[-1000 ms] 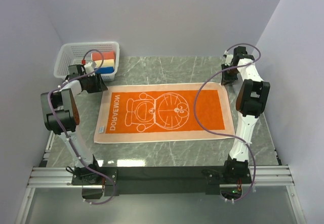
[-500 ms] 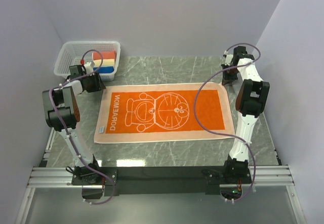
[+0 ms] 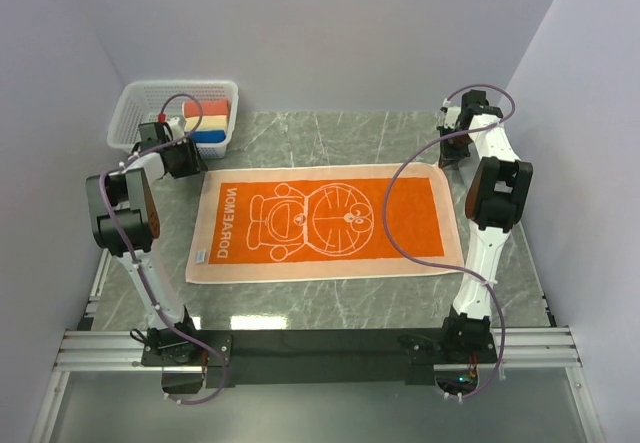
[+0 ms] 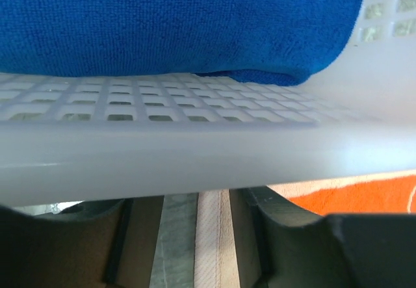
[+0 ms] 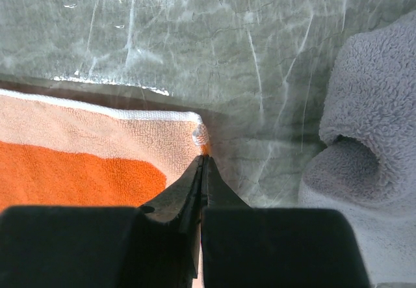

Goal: Roll the towels
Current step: Flatten the towel

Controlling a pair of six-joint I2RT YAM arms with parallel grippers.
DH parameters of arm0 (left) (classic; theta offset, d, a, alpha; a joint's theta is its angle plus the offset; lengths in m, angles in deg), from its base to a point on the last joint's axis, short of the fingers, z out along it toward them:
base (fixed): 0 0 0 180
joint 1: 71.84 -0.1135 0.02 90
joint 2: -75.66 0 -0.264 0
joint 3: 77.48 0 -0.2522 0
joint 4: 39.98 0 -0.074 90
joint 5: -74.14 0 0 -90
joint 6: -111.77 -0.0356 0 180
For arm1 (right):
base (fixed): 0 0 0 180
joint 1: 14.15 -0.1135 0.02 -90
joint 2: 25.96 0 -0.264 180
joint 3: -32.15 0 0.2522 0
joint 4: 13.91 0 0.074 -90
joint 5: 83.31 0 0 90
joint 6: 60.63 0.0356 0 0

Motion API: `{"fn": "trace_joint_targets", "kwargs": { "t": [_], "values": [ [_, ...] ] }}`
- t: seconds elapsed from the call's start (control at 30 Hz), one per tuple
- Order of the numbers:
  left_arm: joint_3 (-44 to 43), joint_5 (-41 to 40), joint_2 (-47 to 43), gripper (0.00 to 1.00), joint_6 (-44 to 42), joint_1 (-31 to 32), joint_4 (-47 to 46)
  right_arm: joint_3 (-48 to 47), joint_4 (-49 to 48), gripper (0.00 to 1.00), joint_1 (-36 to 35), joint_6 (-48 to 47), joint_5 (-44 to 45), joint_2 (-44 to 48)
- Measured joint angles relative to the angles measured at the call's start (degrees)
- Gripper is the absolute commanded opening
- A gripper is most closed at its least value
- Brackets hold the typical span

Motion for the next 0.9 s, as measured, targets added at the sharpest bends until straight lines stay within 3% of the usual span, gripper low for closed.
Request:
{"fn": "trace_joint_targets", "kwargs": {
  "t": [0.43, 0.9],
  "values": [
    [-7.0, -5.0, 2.7, 0.48, 2.6, 1.7, 9.0, -0.1, 0.2, 0.00, 0.0, -0.9, 0.0, 0.0],
    [-1.9, -2.6, 1.0, 0.43, 2.4, 1.6, 3.9, -0.1, 0.2, 0.00, 0.1, -1.3, 0.0, 0.0]
  ]
}}
